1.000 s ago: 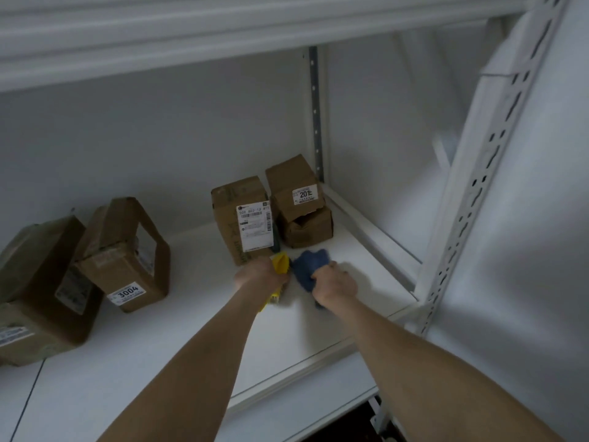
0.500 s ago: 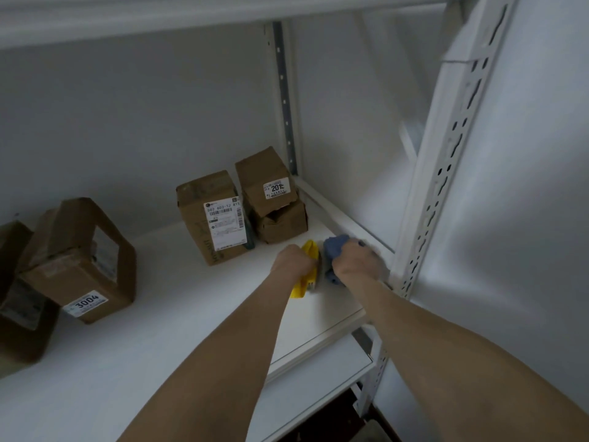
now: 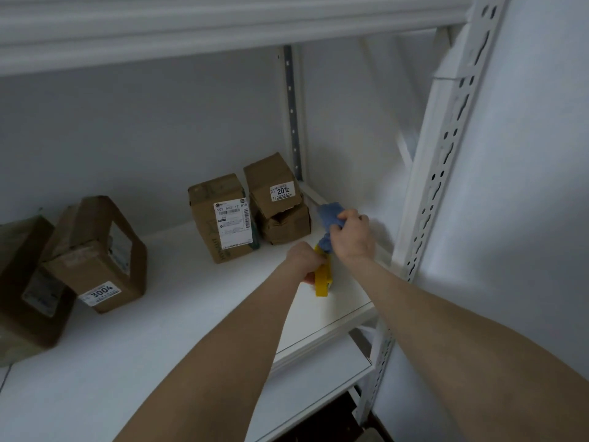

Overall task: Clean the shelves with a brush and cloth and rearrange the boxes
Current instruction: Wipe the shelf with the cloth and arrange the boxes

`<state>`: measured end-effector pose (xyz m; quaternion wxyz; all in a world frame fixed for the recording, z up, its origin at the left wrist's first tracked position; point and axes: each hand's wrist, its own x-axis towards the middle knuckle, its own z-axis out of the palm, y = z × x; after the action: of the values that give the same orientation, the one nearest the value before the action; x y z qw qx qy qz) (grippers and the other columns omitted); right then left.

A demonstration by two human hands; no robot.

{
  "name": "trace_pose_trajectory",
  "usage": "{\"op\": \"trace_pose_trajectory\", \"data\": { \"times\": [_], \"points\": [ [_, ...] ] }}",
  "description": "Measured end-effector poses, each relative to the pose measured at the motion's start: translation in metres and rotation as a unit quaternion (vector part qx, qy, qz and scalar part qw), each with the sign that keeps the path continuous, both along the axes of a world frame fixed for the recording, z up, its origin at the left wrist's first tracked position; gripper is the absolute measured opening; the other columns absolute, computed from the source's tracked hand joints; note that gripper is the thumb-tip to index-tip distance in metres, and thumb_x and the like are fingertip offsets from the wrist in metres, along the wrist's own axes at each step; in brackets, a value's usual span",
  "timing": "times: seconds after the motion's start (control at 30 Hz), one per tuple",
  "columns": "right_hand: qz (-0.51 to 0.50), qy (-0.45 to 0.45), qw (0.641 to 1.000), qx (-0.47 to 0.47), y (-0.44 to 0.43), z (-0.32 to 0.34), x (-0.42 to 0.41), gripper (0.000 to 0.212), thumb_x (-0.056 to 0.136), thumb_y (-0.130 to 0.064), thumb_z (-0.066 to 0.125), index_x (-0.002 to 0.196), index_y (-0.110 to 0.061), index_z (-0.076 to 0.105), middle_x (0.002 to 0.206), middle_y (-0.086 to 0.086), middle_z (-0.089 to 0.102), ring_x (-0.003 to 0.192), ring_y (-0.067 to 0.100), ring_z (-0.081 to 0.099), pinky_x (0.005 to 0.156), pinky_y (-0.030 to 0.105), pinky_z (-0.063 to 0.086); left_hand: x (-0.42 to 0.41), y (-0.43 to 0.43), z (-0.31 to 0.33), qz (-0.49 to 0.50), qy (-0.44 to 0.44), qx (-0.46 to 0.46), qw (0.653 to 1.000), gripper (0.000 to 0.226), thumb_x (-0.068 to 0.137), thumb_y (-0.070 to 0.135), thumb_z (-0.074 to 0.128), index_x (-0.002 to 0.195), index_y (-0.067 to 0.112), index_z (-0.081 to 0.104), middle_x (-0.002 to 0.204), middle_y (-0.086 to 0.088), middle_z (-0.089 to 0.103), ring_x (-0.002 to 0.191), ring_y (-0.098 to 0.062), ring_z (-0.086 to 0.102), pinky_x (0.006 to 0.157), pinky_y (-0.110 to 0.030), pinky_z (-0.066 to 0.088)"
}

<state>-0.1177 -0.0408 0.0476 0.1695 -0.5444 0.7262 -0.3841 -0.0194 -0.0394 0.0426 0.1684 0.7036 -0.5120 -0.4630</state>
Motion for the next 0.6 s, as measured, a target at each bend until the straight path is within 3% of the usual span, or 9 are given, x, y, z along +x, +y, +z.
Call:
{"op": "trace_pose_trajectory", "data": {
  "times": [0.1, 0.17, 0.27, 0.4, 0.5, 0.6],
  "points": [
    [0.043, -0.017, 0.999, -0.029, -0.001, 0.013, 0.023, 0.026, 0.091, -0.021, 0.055, 0.117, -0.017, 0.056, 0.121, 0.011, 0.053, 0.107, 0.031, 0.056, 0.083, 0.030, 0.042, 0.022, 0.002, 0.009, 0.048, 0.015, -0.025, 0.998, 0.028, 0.096, 0.007, 0.047, 0.122, -0.003, 0.047, 0.120, -0.021, 0.057, 0.089, -0.027, 0.063, 0.062, -0.035, 0.055],
    [0.079, -0.009, 0.997, -0.026, 0.000, 0.017, 0.046, 0.027, 0.089, -0.024, 0.056, 0.115, -0.019, 0.057, 0.122, 0.010, 0.055, 0.107, 0.031, 0.056, 0.083, 0.032, 0.043, 0.050, 0.004, 0.012, 0.100, 0.004, -0.055, 0.993, 0.023, 0.097, 0.004, 0.041, 0.119, -0.002, 0.048, 0.119, -0.020, 0.058, 0.084, -0.024, 0.062, 0.059, -0.035, 0.055],
    [0.138, 0.077, 0.985, 0.071, 0.004, 0.010, 0.084, 0.031, 0.090, -0.029, 0.055, 0.119, -0.018, 0.054, 0.123, 0.012, 0.053, 0.105, 0.031, 0.056, 0.078, 0.031, 0.042, 0.099, 0.011, 0.010, 0.152, -0.068, -0.088, 0.982, 0.022, 0.096, 0.003, 0.042, 0.117, 0.003, 0.049, 0.121, -0.019, 0.055, 0.101, -0.031, 0.061, 0.078, -0.042, 0.058],
    [0.242, 0.196, 0.910, 0.274, 0.013, -0.028, 0.121, 0.044, 0.094, -0.025, 0.049, 0.133, -0.006, 0.046, 0.130, 0.015, 0.050, 0.112, 0.030, 0.054, 0.084, 0.033, 0.045, 0.154, 0.032, -0.003, 0.132, -0.197, -0.122, 0.964, 0.034, 0.093, 0.006, 0.044, 0.127, 0.006, 0.048, 0.126, -0.016, 0.054, 0.113, -0.030, 0.056, 0.093, -0.034, 0.050],
    [0.245, 0.195, 0.887, 0.339, 0.018, -0.054, 0.150, 0.053, 0.092, -0.012, 0.051, 0.142, -0.005, 0.036, 0.137, 0.014, 0.046, 0.118, 0.030, 0.050, 0.085, 0.030, 0.043, 0.192, 0.050, -0.016, 0.141, -0.194, -0.146, 0.960, 0.042, 0.091, 0.001, 0.041, 0.130, 0.011, 0.051, 0.136, -0.011, 0.048, 0.123, -0.027, 0.049, 0.101, -0.031, 0.042],
    [0.257, 0.155, 0.885, 0.356, 0.025, -0.061, 0.189, 0.058, 0.095, -0.013, 0.048, 0.148, -0.009, 0.026, 0.144, 0.015, 0.040, 0.125, 0.030, 0.046, 0.100, 0.031, 0.043, 0.224, 0.067, -0.028, 0.170, -0.187, -0.171, 0.952, 0.043, 0.089, -0.003, 0.039, 0.125, 0.012, 0.057, 0.135, -0.009, 0.049, 0.120, -0.026, 0.051, 0.099, -0.029, 0.043]
  ]
}}
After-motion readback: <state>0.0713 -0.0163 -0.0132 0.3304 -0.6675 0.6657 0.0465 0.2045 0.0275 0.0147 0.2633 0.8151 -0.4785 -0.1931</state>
